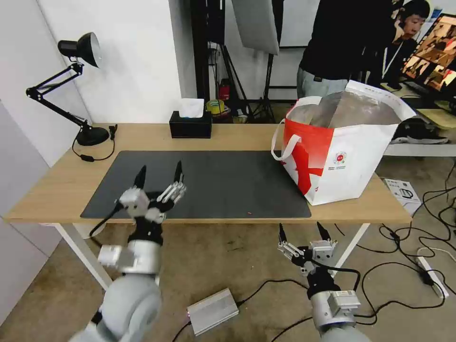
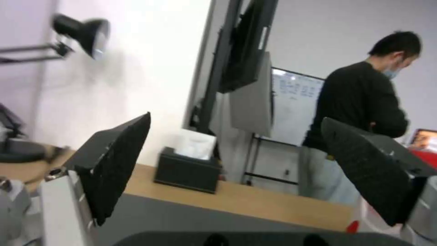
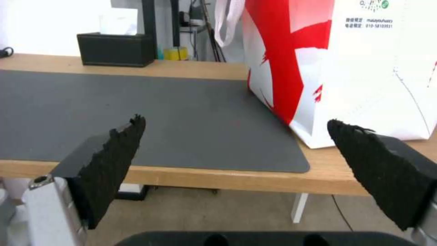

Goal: Pick up the trash from the table and place it into the takeout bag.

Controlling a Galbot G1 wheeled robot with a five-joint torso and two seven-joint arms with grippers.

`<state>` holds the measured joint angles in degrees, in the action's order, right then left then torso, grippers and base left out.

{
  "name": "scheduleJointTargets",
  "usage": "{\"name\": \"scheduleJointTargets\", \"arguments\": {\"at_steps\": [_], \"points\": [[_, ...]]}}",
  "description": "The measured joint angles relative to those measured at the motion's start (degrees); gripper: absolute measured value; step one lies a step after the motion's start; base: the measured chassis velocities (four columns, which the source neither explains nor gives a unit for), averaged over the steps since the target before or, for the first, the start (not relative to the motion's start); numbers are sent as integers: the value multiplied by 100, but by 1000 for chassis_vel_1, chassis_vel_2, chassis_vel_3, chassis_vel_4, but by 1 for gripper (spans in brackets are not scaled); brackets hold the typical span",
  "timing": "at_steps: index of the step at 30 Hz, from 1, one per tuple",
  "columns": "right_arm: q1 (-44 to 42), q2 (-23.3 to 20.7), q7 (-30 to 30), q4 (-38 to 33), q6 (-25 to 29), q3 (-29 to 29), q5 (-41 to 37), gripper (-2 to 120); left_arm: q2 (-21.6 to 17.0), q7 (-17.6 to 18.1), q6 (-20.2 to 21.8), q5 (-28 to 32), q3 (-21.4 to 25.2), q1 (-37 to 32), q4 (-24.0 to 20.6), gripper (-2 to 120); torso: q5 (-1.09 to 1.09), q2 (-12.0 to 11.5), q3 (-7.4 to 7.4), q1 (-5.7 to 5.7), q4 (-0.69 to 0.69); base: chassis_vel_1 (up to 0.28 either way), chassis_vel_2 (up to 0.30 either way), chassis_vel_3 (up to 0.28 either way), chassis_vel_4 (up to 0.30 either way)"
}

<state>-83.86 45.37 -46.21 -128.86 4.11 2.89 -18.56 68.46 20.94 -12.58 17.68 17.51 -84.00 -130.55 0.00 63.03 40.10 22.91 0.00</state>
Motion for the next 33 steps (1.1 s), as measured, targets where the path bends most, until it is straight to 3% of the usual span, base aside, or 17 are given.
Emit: {"name": "scheduleJointTargets", "arguments": {"at_steps": [3, 9, 12, 24, 33], "points": [[0, 0, 0, 0, 0, 0, 0, 100, 283, -97, -236, -531, 337, -545, -103, 100, 1, 0, 0, 0, -1, 0, 0, 0, 0], [0, 0, 0, 0, 0, 0, 0, 100, 633, -244, -647, -950, 745, -1213, -201, 100, 1, 0, 0, 0, 0, 0, 0, 0, 0], [0, 0, 0, 0, 0, 0, 0, 100, 916, -472, -1094, -1212, 1045, -1670, -189, 100, 1, 0, 0, 0, 0, 0, 0, 0, 0], [0, 0, 0, 0, 0, 0, 0, 100, 1653, -754, -1829, -1876, 965, -2155, 351, 100, 1, -1, 0, 0, -1, 0, 0, 0, 0], [0, 0, 0, 0, 0, 0, 0, 100, 1913, -762, -1967, -2054, 783, -2240, 571, 100, 0, -1, 0, 1, 0, 0, 0, 0, 0]]}}
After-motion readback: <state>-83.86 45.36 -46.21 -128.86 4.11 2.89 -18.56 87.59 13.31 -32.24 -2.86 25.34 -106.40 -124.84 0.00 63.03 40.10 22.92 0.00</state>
